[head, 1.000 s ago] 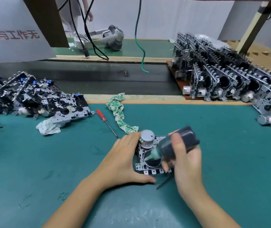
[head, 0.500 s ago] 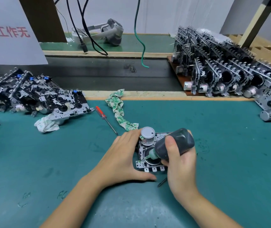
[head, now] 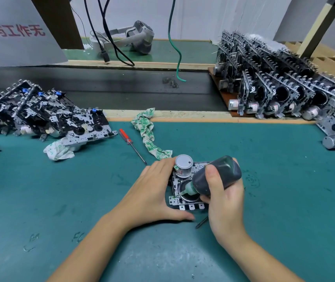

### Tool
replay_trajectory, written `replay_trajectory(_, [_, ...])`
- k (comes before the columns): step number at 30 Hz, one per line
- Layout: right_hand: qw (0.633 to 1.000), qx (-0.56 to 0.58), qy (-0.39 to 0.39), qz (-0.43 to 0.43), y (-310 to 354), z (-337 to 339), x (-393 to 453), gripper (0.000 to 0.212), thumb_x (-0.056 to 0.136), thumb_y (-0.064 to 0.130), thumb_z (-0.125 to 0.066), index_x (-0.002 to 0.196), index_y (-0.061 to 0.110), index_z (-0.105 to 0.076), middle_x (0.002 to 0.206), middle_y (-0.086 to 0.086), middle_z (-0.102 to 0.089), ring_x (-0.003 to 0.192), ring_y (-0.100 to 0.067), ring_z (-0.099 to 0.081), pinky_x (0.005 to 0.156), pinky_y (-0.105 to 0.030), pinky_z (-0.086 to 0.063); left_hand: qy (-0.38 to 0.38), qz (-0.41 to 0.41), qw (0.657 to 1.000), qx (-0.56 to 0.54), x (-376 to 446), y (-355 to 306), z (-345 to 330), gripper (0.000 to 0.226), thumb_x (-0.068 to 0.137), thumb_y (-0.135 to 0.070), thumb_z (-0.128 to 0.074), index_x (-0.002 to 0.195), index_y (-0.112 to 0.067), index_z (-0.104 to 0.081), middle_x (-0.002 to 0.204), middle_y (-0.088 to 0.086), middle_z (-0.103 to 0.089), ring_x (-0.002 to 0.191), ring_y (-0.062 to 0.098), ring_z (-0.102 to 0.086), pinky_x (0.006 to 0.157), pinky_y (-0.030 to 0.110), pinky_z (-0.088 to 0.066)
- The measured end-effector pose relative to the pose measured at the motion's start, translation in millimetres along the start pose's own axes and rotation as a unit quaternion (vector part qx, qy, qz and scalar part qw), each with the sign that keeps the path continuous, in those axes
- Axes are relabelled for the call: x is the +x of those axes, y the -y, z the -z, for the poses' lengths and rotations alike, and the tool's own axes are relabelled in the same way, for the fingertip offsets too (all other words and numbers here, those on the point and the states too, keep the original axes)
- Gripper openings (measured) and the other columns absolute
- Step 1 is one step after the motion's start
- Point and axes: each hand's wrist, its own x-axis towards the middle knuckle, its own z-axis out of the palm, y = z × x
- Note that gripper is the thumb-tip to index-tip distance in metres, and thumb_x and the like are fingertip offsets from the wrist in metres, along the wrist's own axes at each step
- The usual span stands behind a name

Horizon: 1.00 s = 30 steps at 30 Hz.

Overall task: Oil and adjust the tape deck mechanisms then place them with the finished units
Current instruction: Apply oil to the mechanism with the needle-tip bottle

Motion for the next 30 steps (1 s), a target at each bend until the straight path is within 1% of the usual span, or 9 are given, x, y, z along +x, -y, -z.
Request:
replay_trajectory(3, [1.0,0.0,0.003,-0.001,0.1,0.1,0.4,0.022,0.069,0.056,-0.059,0.074,0.035,-0.054,0.072,0.006,-0.058,0.072,-0.015,-0.058,0.077,-0.056,-0.052,-0.001,-0.001,1.0,0.003,-0.2,0.6,-0.6,0.104,0.054,-0.08,-0.063,0.139,-0.03,-0.029,0.119,-0.031,-0.03,0.113,-0.003,-0.036,0.092,0.012,-0.023])
replay_trajectory(9, [1.0,0.0,-0.006,0.012,3.2,1.1,1.3,0.021,0.068,0.056,-0.061,0.072,0.037,-0.053,0.07,0.004,-0.056,0.071,-0.019,-0.056,0.073,-0.058,-0.051,-0.004,-0.003,1.0,0.005,0.0,0.6,-0.3,0.103,0.054,-0.08,-0.065,0.137,-0.03,-0.029,0.115,-0.031,-0.029,0.107,-0.004,-0.035,0.089,0.012,-0.024])
replay_trajectory(12, [0.997,0.038,-0.042,0.046,11.7,7.0,6.6,0.024,0.066,0.051,-0.063,0.075,0.031,-0.053,0.066,0.009,-0.058,0.064,-0.011,-0.057,0.057,-0.04,-0.053,-0.001,-0.002,1.0,0.007,-0.3,1.6,-0.3,0.104,0.054,-0.08,-0.065,0.139,-0.031,-0.028,0.117,-0.032,-0.028,0.112,-0.003,-0.035,0.093,0.014,-0.025])
replay_trajectory(14, [0.993,0.085,-0.069,0.03,16.2,15.6,15.0,0.035,0.06,0.05,-0.064,0.081,0.024,-0.052,0.063,0.013,-0.062,0.058,-0.002,-0.06,0.048,-0.021,-0.05,0.006,0.002,1.0,0.007,-0.2,2.1,0.1,0.103,0.054,-0.079,-0.065,0.138,-0.032,-0.028,0.118,-0.033,-0.028,0.114,-0.004,-0.034,0.094,0.016,-0.025])
replay_trajectory(16, [0.989,0.126,-0.072,-0.006,20.5,24.9,25.2,0.039,0.059,0.045,-0.07,0.084,0.022,-0.051,0.059,0.016,-0.062,0.053,0.001,-0.059,0.042,-0.015,-0.045,0.017,0.006,1.0,-0.001,0.0,2.7,1.7,0.103,0.054,-0.078,-0.067,0.138,-0.033,-0.028,0.117,-0.039,-0.027,0.114,-0.007,-0.032,0.096,0.013,-0.024])
replay_trajectory(17, [0.988,0.14,-0.066,-0.023,22.6,28.6,29.9,0.04,0.062,0.044,-0.074,0.085,0.021,-0.049,0.056,0.016,-0.061,0.051,0.001,-0.058,0.041,-0.014,-0.042,0.022,0.006,1.0,-0.008,0.1,2.8,2.8,0.103,0.053,-0.076,-0.068,0.138,-0.034,-0.028,0.119,-0.042,-0.025,0.114,-0.009,-0.03,0.098,0.01,-0.022])
replay_trajectory(22, [0.983,0.157,-0.052,-0.08,24.1,33.6,45.5,0.037,0.065,0.047,-0.059,0.085,0.019,-0.048,0.055,0.016,-0.058,0.048,-0.002,-0.052,0.043,-0.02,-0.034,0.068,0.009,0.996,-0.055,-3.4,5.9,10.5,0.096,0.049,-0.068,-0.076,0.125,-0.055,-0.019,0.127,-0.043,-0.022,0.12,-0.017,-0.026,0.101,0.003,-0.017])
replay_trajectory(26, [0.979,0.161,-0.031,-0.122,22.1,33.9,48.7,0.044,0.063,0.05,-0.063,0.085,0.016,-0.047,0.053,0.013,-0.057,0.045,-0.004,-0.051,0.035,-0.015,-0.032,0.113,0.015,0.989,-0.09,-6.9,10.6,14.8,0.102,0.05,-0.053,-0.088,0.127,-0.057,-0.02,0.136,-0.039,-0.021,0.128,-0.017,-0.022,0.105,0.005,-0.016])
replay_trajectory(30, [0.972,0.188,-0.02,-0.138,20.1,35.1,50.6,0.047,0.063,0.05,-0.066,0.085,0.014,-0.046,0.054,0.01,-0.056,0.046,-0.007,-0.052,0.034,-0.016,-0.031,0.125,0.025,0.983,-0.132,-9.2,8.9,16.3,0.108,0.05,-0.051,-0.089,0.13,-0.057,-0.017,0.139,-0.043,-0.017,0.132,-0.017,-0.018,0.108,0.005,-0.014])
